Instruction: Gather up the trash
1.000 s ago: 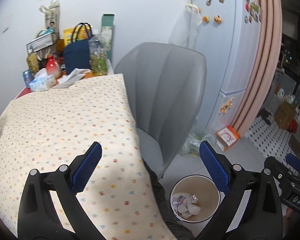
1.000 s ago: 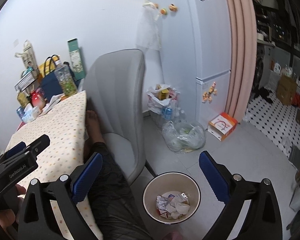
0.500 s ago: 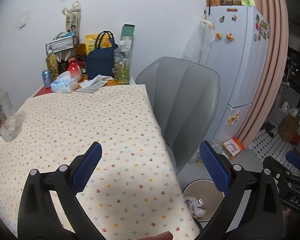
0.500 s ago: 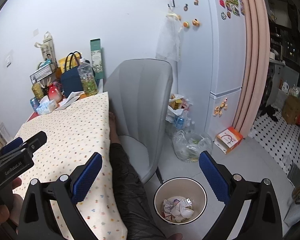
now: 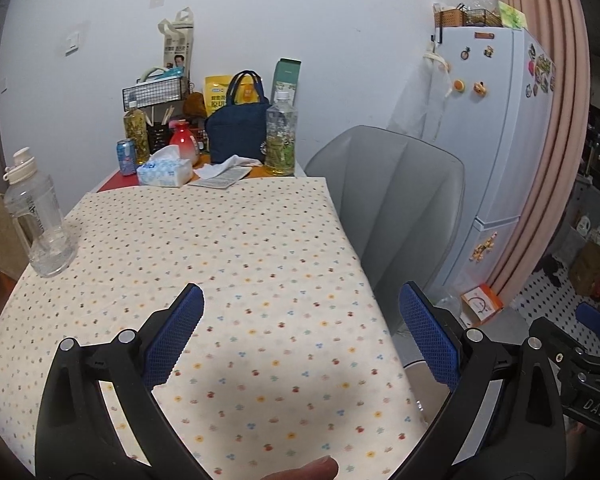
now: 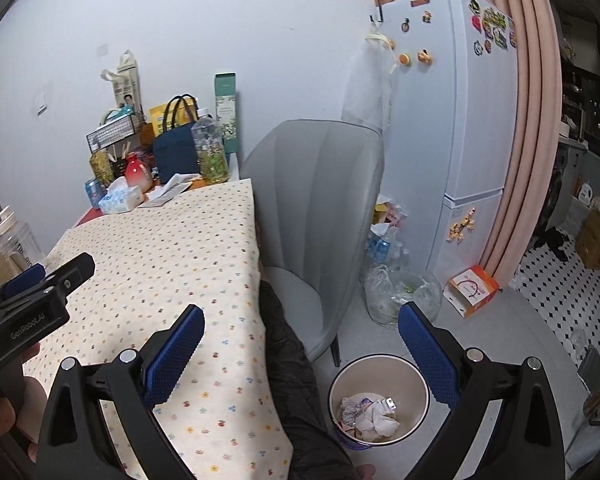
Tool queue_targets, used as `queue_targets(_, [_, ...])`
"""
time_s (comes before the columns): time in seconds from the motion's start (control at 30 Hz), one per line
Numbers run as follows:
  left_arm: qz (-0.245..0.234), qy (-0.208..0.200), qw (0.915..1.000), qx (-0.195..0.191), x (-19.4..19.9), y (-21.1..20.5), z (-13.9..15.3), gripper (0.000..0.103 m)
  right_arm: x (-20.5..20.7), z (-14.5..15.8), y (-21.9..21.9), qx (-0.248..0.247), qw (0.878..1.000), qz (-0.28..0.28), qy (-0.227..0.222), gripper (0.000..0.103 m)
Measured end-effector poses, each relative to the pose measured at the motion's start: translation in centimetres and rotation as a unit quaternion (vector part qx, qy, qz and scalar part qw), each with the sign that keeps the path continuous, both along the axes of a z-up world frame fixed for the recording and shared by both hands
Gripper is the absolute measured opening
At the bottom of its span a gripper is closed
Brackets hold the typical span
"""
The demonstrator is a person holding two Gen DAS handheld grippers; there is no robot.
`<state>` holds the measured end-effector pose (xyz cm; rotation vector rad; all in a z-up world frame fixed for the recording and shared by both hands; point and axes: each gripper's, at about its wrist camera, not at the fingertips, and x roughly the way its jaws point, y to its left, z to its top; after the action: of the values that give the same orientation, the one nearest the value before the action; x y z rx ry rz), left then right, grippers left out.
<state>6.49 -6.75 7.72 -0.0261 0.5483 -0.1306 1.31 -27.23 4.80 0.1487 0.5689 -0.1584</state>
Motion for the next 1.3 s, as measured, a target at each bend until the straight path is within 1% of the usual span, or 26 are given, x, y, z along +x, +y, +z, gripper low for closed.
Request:
queue_targets(0.4, [0.020,-0.003,0.9998,0.000,-1.0,2.2,0.1,0.097,0.2,0.0,1.7,0.002,1.000,0.019,0.000,0.095])
queue_targets(1.3, [0.037,0.000,0.9993,0.003,-1.4,3.4,-0.7,0.097,0.7,-0.8,3.1,0.001,0.999,0.034,0.004,0.095])
